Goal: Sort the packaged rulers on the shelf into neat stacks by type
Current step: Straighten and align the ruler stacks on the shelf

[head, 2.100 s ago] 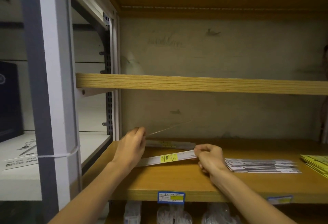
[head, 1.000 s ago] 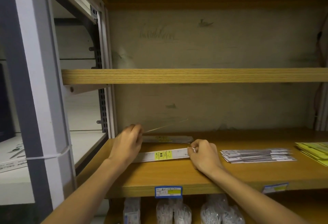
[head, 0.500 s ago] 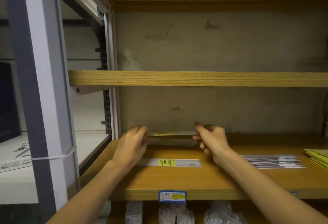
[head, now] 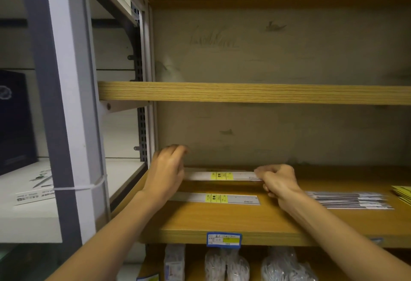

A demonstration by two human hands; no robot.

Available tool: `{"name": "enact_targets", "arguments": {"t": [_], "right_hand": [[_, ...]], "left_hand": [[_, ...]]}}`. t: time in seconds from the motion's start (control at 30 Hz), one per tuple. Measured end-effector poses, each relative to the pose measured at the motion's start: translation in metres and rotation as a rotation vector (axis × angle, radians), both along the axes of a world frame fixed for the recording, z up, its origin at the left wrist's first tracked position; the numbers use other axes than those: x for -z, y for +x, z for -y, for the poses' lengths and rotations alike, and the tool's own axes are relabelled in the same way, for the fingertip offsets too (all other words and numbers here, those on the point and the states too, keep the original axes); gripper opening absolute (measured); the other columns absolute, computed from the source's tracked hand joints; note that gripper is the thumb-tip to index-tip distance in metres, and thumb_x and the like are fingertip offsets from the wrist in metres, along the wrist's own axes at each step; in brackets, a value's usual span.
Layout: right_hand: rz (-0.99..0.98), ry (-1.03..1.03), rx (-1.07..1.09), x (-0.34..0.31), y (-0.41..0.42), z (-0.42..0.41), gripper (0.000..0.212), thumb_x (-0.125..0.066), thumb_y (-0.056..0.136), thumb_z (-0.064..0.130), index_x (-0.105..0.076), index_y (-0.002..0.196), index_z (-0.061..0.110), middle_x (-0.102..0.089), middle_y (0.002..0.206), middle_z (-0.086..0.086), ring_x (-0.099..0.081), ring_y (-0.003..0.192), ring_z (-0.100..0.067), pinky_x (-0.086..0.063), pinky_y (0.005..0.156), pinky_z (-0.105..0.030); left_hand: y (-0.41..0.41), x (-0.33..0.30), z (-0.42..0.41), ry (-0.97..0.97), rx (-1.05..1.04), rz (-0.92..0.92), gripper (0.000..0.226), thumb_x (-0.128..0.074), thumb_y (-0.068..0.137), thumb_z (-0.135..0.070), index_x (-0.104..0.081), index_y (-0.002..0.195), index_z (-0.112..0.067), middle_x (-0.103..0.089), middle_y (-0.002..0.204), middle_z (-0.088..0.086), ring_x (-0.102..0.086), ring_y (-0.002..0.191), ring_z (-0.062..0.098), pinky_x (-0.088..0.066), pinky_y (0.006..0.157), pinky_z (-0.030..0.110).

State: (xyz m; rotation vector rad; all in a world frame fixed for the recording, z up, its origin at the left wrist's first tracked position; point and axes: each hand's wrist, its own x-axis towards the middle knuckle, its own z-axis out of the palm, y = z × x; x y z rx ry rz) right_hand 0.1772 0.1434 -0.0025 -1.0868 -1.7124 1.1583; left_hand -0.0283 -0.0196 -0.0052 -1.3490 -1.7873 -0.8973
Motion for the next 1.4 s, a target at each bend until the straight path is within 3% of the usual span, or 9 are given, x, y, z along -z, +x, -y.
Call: {"name": "enact_targets", "arguments": {"t": [0.17, 0.3, 0.5, 0.63, 0.97, 1.1, 1.23, 1.4], "right_hand": [[0.073, 0.051, -0.078, 0.017, -0.007, 0.006, 0.004, -0.066, 0.09, 0.021, -0.068, 0.093, 0.02, -0.062, 0.078, 0.001, -0.051, 0.067, -0.013, -0.042, 0.064, -0.029], [0.263, 0.257, -0.115, 0.019, -0.007, 0.01, 0.01, -0.064, 0.092, 0.024, -0.068, 0.098, 0.017, -0.063, 0.096, 0.004, -0.055, 0.092, -0.01, -0.041, 0.075, -0.023], [0.491, 0.485, -0.116, 0.023, -0.005, 0.002, 0.011, -0.062, 0.092, 0.031, -0.066, 0.098, 0.022, -0.064, 0.099, 0.006, -0.058, 0.097, -0.01, -0.051, 0.084, -0.028], [0.47, 0.522, -0.075, 0.023, -0.009, -0.005, 0.024, -0.063, 0.091, 0.034, -0.064, 0.111, 0.02, -0.064, 0.108, 0.003, -0.058, 0.1, -0.012, -0.049, 0.082, -0.026], [0.363, 0.417, -0.045, 0.011, -0.02, -0.031, 0.016, -0.063, 0.089, 0.029, -0.072, 0.1, 0.02, -0.071, 0.101, 0.002, -0.068, 0.085, -0.021, -0.055, 0.084, -0.034], [0.317, 0.387, -0.049, 0.009, -0.022, -0.039, 0.013, -0.063, 0.088, 0.028, -0.071, 0.095, 0.021, -0.07, 0.097, 0.002, -0.068, 0.082, -0.025, -0.058, 0.079, -0.039], [0.326, 0.392, -0.046, 0.009, -0.022, -0.044, 0.011, -0.06, 0.09, 0.029, -0.068, 0.093, 0.022, -0.07, 0.092, 0.001, -0.069, 0.078, -0.022, -0.059, 0.077, -0.037], [0.331, 0.384, -0.05, 0.006, -0.023, -0.045, 0.01, -0.058, 0.091, 0.024, -0.064, 0.086, 0.019, -0.069, 0.073, -0.001, -0.067, 0.057, -0.015, -0.056, 0.058, -0.026]], "left_hand": [[-0.001, 0.006, 0.0, -0.037, -0.008, 0.064, 0.031, -0.056, 0.083, 0.006, -0.064, 0.107, -0.011, -0.067, 0.104, 0.005, -0.061, 0.097, 0.026, -0.049, 0.086, 0.044], [0.001, 0.012, -0.004, -0.099, 0.014, 0.082, 0.027, -0.054, 0.087, 0.0, -0.063, 0.108, -0.014, -0.065, 0.107, 0.002, -0.059, 0.101, 0.022, -0.047, 0.089, 0.039], [-0.006, 0.008, -0.011, -0.141, 0.003, 0.109, 0.026, -0.053, 0.087, -0.002, -0.064, 0.108, -0.013, -0.065, 0.109, 0.003, -0.06, 0.099, 0.024, -0.049, 0.085, 0.04], [-0.011, 0.007, -0.022, -0.253, -0.002, 0.132, 0.029, -0.051, 0.091, -0.01, -0.059, 0.118, -0.018, -0.061, 0.119, 0.0, -0.058, 0.106, 0.021, -0.051, 0.085, 0.039], [-0.025, 0.014, -0.067, -0.53, 0.026, 0.162, 0.026, -0.048, 0.097, -0.03, -0.056, 0.121, -0.026, -0.057, 0.125, -0.004, -0.054, 0.111, 0.018, -0.045, 0.094, 0.035], [-0.03, 0.017, -0.082, -0.614, 0.013, 0.208, 0.036, -0.046, 0.098, -0.037, -0.049, 0.132, -0.028, -0.052, 0.135, -0.002, -0.049, 0.121, 0.02, -0.04, 0.102, 0.034], [-0.033, 0.023, -0.089, -0.707, -0.005, 0.256, 0.044, -0.048, 0.097, -0.041, -0.045, 0.138, -0.026, -0.05, 0.138, 0.005, -0.046, 0.124, 0.025, -0.038, 0.103, 0.035], [-0.033, 0.019, -0.089, -0.671, -0.02, 0.229, 0.036, -0.053, 0.094, -0.041, -0.056, 0.128, -0.026, -0.057, 0.13, 0.005, -0.051, 0.118, 0.026, -0.042, 0.097, 0.035]]}}
